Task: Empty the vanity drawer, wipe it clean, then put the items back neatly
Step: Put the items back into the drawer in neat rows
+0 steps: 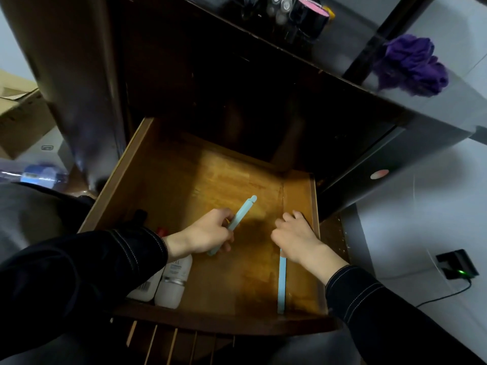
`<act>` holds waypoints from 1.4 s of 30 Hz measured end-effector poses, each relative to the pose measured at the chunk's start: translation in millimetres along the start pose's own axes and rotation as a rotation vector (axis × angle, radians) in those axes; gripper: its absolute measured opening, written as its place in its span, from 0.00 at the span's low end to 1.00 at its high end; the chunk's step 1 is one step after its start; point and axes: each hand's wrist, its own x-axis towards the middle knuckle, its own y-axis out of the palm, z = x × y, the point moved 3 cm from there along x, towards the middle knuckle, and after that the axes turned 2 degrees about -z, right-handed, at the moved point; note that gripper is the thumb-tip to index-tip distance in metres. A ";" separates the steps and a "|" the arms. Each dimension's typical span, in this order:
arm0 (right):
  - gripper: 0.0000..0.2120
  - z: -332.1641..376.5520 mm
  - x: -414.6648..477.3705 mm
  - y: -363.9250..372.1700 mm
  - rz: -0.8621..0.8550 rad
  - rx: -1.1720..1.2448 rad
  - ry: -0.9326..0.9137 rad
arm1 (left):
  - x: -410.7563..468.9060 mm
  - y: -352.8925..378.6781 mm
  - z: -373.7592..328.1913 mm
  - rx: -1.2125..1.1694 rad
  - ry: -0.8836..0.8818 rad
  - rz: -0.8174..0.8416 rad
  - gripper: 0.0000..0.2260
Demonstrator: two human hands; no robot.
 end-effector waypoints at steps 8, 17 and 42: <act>0.12 3.6 1.8 7.4 -0.041 -0.022 -0.029 | 0.2 -0.8 3.1 -0.018 -0.021 0.007 0.10; 0.13 2.3 5.7 10.6 -0.021 -0.017 -0.041 | -1.6 -1.5 0.8 -0.017 -0.034 0.014 0.12; 0.09 2.6 4.0 -43.1 -0.394 1.728 0.138 | -10.5 3.7 -6.7 -0.110 0.012 0.188 0.05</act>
